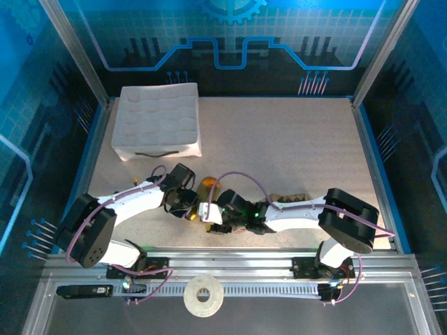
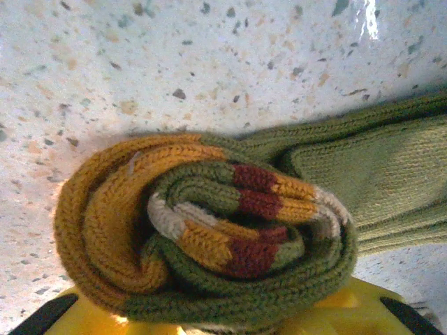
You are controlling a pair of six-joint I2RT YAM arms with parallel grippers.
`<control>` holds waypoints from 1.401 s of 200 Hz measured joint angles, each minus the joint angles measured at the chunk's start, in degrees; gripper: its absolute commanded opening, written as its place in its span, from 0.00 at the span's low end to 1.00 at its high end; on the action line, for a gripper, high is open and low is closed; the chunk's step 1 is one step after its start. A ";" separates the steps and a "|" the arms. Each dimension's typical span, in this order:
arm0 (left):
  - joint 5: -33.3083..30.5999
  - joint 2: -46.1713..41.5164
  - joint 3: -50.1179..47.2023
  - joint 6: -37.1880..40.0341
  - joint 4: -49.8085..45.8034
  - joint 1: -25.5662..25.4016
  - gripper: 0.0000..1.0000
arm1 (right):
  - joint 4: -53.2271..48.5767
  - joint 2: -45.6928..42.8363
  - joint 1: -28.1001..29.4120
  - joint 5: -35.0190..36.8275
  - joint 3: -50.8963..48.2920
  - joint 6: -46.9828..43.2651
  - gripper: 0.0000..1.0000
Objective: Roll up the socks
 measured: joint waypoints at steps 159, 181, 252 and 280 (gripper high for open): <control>6.71 1.03 1.09 1.03 -1.40 7.06 0.70 | 0.33 13.16 1.99 17.27 9.99 -5.07 0.00; 7.93 -3.34 0.68 -0.46 -2.84 9.49 0.86 | 0.85 13.14 -0.46 11.80 9.84 -2.43 0.00; 9.51 -8.81 1.31 -1.60 -5.09 14.78 0.92 | 2.45 13.46 -8.20 -7.37 9.44 6.01 0.00; 9.46 -11.87 -0.15 -1.66 -3.87 14.82 0.84 | 2.23 14.91 -11.17 -14.86 10.73 9.18 0.00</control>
